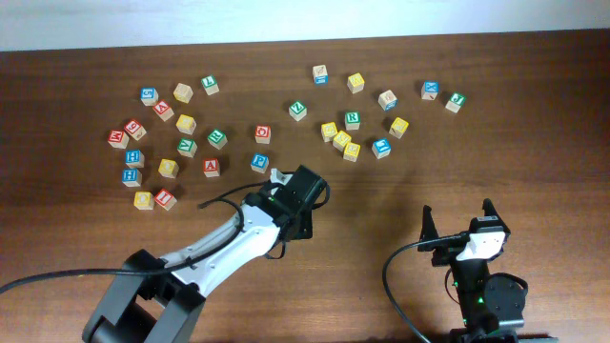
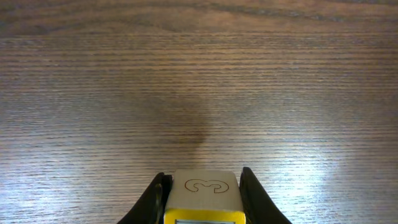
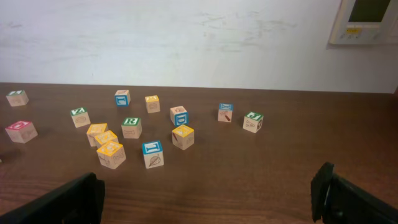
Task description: Spell out CVPR
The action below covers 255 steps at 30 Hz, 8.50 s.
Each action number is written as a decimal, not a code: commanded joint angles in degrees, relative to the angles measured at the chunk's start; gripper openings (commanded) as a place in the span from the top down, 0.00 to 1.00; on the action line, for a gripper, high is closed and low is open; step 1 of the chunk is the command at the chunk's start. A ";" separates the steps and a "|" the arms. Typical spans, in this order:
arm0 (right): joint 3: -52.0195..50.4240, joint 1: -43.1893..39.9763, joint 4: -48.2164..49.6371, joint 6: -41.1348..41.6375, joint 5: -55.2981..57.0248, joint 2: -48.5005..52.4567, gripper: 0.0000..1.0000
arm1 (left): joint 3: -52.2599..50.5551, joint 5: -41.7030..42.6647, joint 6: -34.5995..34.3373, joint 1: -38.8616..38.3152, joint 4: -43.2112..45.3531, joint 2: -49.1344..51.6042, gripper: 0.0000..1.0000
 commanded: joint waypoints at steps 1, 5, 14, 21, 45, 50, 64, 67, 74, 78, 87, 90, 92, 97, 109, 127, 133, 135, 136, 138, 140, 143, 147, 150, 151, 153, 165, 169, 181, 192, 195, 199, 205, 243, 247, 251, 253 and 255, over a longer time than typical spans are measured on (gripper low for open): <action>-0.31 -0.13 -0.28 0.63 0.28 -0.33 0.02 | 0.26 2.34 -0.98 -0.02 -0.15 0.31 0.91; -0.31 -0.13 -0.28 0.63 0.28 -0.33 0.02 | 0.24 2.60 -0.98 -0.02 -0.15 0.31 0.91; -0.31 -0.13 -0.28 0.63 0.28 -0.33 0.02 | -1.64 2.62 -0.98 -0.02 2.23 0.68 0.92; -0.31 -0.13 -0.28 0.63 0.28 -0.33 0.02 | -1.66 3.13 -0.98 -0.07 4.98 4.04 0.90; -0.31 -0.13 -0.28 0.63 0.28 -0.33 0.02 | -1.44 -1.01 -0.04 3.34 2.32 4.15 0.69; -0.31 -0.13 -0.28 0.63 0.28 -0.33 0.02 | -0.50 -0.87 -0.07 3.34 1.79 4.13 0.48; -0.31 -0.13 -0.28 0.63 0.28 -0.33 0.02 | 21.53 -3.30 -0.07 12.37 -20.09 -10.56 0.18; -0.31 -0.13 -0.28 0.63 0.28 -0.33 0.02 | 20.61 -5.97 -0.07 19.26 -23.34 -10.67 0.02; -0.31 -0.13 -0.28 0.63 0.28 -0.33 0.02 | 18.14 -5.97 -0.07 31.82 -22.93 -7.96 0.01; -0.31 -0.13 -0.28 0.63 0.28 -0.33 0.02 | 18.14 -5.88 -0.09 36.79 -21.84 -6.71 0.01; -0.31 -0.13 -0.28 0.63 0.28 -0.33 0.02 | 18.14 3.08 6.25 36.65 -18.25 2.67 0.01; -0.31 -0.13 -0.28 0.63 0.28 -0.33 0.02 | 18.43 2.93 5.79 37.03 -13.22 2.54 0.02; -0.31 -0.13 -0.28 0.63 0.28 -0.33 0.02 | 18.43 2.89 3.13 37.20 -9.84 2.54 0.02; -0.31 -0.13 -0.28 0.63 0.28 -0.33 0.02 | 18.40 2.08 1.42 37.20 3.78 2.78 0.08; -0.31 -0.13 -0.28 0.63 0.28 -0.33 0.02 | 18.40 -3.93 -6.97 37.31 14.49 13.84 0.27; -0.31 -0.13 -0.28 0.63 0.28 -0.33 0.02 | 18.38 -7.93 -8.41 37.57 14.38 19.47 0.49; -0.31 -0.13 -0.28 0.63 0.28 -0.33 0.02 | 18.38 -7.96 -8.41 37.57 14.43 20.90 0.44; -0.31 -0.13 -0.28 0.63 0.28 -0.33 0.02 | 18.38 -8.02 -8.39 37.64 14.86 20.90 0.46; -0.31 -0.13 -0.28 0.63 0.28 -0.33 0.02 | 18.38 -8.13 -8.39 37.70 15.06 20.90 0.48; -0.31 -0.13 -0.28 0.63 0.26 -0.33 0.02 | 18.38 -8.11 -8.41 38.14 15.54 20.90 0.58; -0.31 -0.13 -0.28 0.63 0.28 -0.33 0.02 | 18.38 -8.13 -8.39 38.34 15.54 20.90 0.62; -0.31 -0.13 -0.28 0.63 0.28 -0.33 0.02 | 18.38 -8.11 -8.39 38.34 15.76 20.87 0.63; -0.31 -0.13 -0.28 0.63 0.28 -0.33 0.02 | 18.38 -7.85 -8.41 38.32 16.98 20.87 0.71; -0.31 -0.13 -0.28 0.63 0.28 -0.33 0.02 | 18.38 -7.67 -8.39 38.32 16.98 20.85 0.72; -0.31 -0.13 -0.28 0.63 0.28 -0.33 0.02 | 18.38 -7.67 -8.39 38.32 16.98 20.85 0.72; -0.31 -0.13 -0.28 0.63 0.28 -0.33 0.02 | 18.38 -7.69 -8.39 38.32 17.00 20.61 0.73; -0.31 -0.13 -0.28 0.63 0.28 -0.33 0.02 | 18.38 1.86 -8.37 38.32 11.28 3.28 0.78; -0.31 -0.13 -0.28 0.63 0.28 -0.33 0.02 | 18.38 19.91 -8.33 37.51 9.18 -4.33 0.78; -0.31 -0.13 -0.28 0.63 0.28 -0.33 0.02 | 15.34 8.76 -10.12 1.31 -6.86 -5.62 0.78; -0.31 -0.13 -0.28 0.63 0.28 -0.33 0.02 | 11.32 -7.15 -14.45 -9.01 -2.51 8.20 0.77; -0.31 -0.13 -0.28 0.63 0.28 -0.33 0.02 | 11.32 -6.10 -14.45 -8.96 -2.47 10.08 0.76; -0.31 -0.13 -0.28 0.63 0.28 -0.33 0.02 | 11.21 -9.20 -14.40 -8.94 -2.54 10.38 0.74; -0.31 -0.13 -0.28 0.63 0.28 -0.33 0.02 | 10.51 -7.89 -14.43 -8.83 -4.09 10.38 0.74; -0.31 -0.13 -0.28 0.63 0.28 -0.33 0.02 | 11.02 -8.07 -11.78 -5.51 -2.75 10.34 0.55; -0.31 -0.13 -0.28 0.63 0.28 -0.33 0.02 | 12.31 -8.11 -11.74 -5.03 -2.97 8.50 0.55; -0.31 -0.13 -0.28 0.63 0.28 -0.33 0.02 | 13.88 -7.41 -8.92 -0.83 -2.99 0.48 0.46; -0.31 -0.13 -0.28 0.63 0.28 -0.33 0.02 | 14.05 -6.14 -4.83 2.14 -3.56 -6.03 0.37; -0.31 -0.13 -0.28 0.63 0.28 -0.33 0.02 | 14.05 -6.16 -4.66 6.16 -6.56 -13.14 0.36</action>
